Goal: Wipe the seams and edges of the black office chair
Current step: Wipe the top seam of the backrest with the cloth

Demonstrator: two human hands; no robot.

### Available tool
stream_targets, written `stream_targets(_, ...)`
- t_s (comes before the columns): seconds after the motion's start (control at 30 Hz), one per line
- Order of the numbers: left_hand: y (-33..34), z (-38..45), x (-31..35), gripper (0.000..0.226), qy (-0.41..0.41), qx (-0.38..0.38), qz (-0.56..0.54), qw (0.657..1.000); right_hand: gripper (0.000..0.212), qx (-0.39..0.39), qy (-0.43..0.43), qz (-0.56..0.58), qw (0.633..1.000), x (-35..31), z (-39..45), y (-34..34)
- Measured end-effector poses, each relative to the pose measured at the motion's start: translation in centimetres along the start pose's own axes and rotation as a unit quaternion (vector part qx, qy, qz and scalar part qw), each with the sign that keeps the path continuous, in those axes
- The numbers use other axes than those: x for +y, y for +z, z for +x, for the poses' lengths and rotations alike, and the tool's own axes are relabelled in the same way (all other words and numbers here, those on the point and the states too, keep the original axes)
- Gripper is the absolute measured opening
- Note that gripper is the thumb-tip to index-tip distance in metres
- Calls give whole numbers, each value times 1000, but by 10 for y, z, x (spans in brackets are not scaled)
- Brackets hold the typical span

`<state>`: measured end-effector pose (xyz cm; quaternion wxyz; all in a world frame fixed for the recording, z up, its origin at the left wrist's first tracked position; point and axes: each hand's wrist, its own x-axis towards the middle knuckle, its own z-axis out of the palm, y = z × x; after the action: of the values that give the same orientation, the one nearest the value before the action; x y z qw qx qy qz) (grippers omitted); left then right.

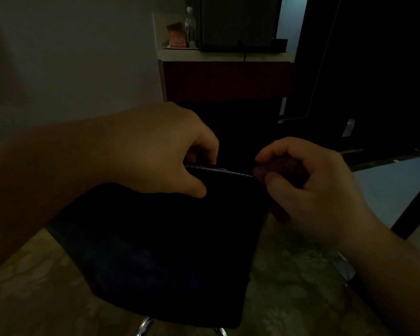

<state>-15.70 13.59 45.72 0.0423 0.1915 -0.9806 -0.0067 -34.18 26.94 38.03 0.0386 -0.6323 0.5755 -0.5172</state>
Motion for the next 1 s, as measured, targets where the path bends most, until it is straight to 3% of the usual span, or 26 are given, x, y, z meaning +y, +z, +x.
stream_targets(0.23,2,-1,-2,36,-4,13,-22,1000,19,5,-8,-15,1000,1,1,-1)
stream_targets(0.37,3,-1,2,36,-6,14,-21,1000,22,-33,-29,19,999,1,-1,-4)
stream_targets(0.5,4,-1,2,36,-12,28,-17,999,11,-18,-14,-30,999,1,5,-4)
stream_targets(0.63,4,1,5,31,-9,24,-4,1000,16,-62,-41,-12,997,-2,5,-8)
stream_targets(0.77,4,2,5,32,-6,26,-7,1000,11,-27,-6,-15,1000,1,8,-5)
stream_targets(0.9,4,3,5,36,-7,28,8,1000,16,-58,-41,-22,997,-1,7,-7)
stream_targets(1.0,5,3,5,32,-7,30,-1,1000,12,-23,-36,-63,997,-1,12,-4)
